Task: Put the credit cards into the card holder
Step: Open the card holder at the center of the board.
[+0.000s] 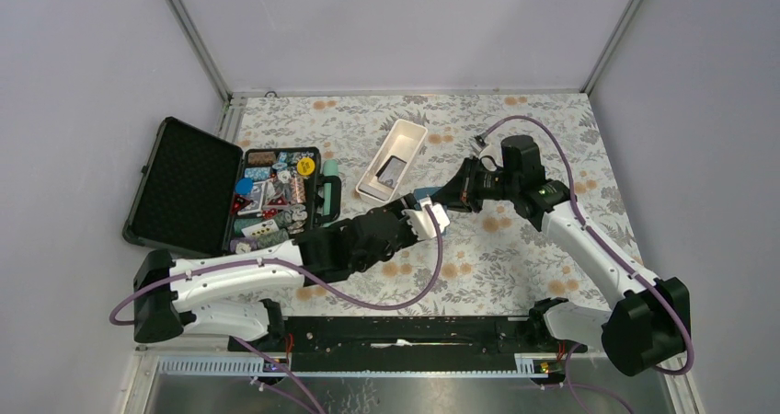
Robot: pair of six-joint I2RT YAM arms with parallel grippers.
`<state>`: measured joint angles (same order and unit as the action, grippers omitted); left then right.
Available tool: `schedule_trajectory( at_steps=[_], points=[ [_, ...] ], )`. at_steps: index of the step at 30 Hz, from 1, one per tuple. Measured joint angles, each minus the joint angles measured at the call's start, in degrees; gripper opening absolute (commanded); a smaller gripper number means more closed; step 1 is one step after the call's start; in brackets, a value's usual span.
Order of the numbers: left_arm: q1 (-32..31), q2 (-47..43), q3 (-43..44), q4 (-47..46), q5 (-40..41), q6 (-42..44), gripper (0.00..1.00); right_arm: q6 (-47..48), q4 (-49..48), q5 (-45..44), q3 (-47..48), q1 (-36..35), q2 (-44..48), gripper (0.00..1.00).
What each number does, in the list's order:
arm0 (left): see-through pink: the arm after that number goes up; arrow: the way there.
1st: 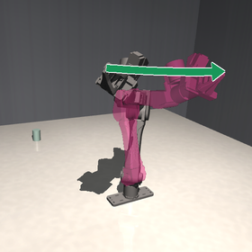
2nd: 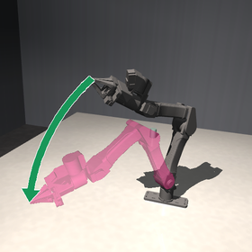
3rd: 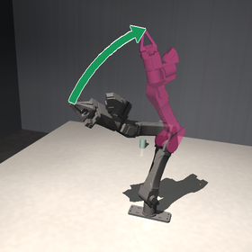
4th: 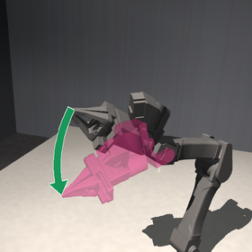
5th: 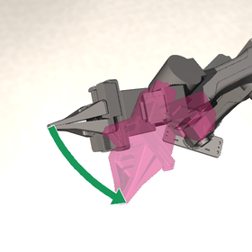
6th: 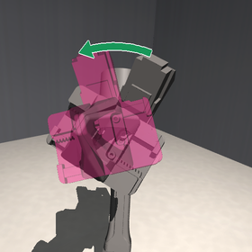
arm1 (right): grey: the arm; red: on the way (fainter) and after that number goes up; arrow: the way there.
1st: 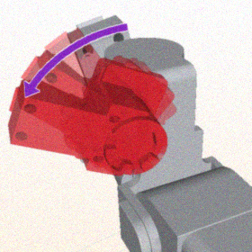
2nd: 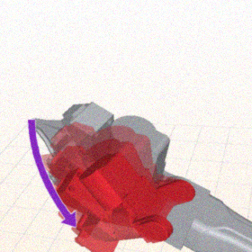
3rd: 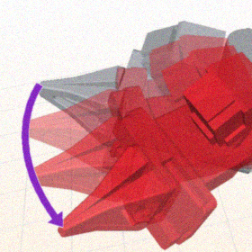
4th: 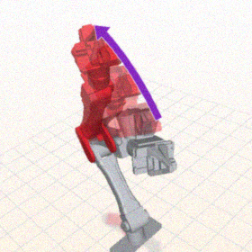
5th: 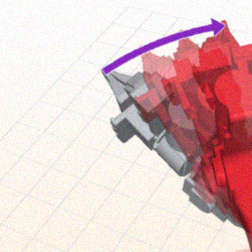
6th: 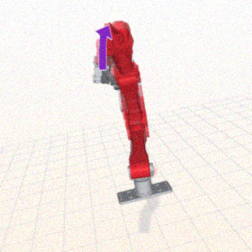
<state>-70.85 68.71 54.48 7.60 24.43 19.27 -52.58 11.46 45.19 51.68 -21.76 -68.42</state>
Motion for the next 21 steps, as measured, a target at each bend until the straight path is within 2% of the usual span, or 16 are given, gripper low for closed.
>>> schedule_trajectory(
  at_steps=[6, 21],
  points=[
    [-1.62, 0.31, -0.74, -2.25, 3.76, 1.92, 0.34, -0.81, -1.36, 0.02, 0.0, 0.0, -0.04, 0.0],
    [-2.84, 3.06, -1.27, -7.26, 10.95, 3.63, 0.3, -1.29, -3.41, -1.11, 0.0, 0.07, -0.46, 0.0]
  ],
)
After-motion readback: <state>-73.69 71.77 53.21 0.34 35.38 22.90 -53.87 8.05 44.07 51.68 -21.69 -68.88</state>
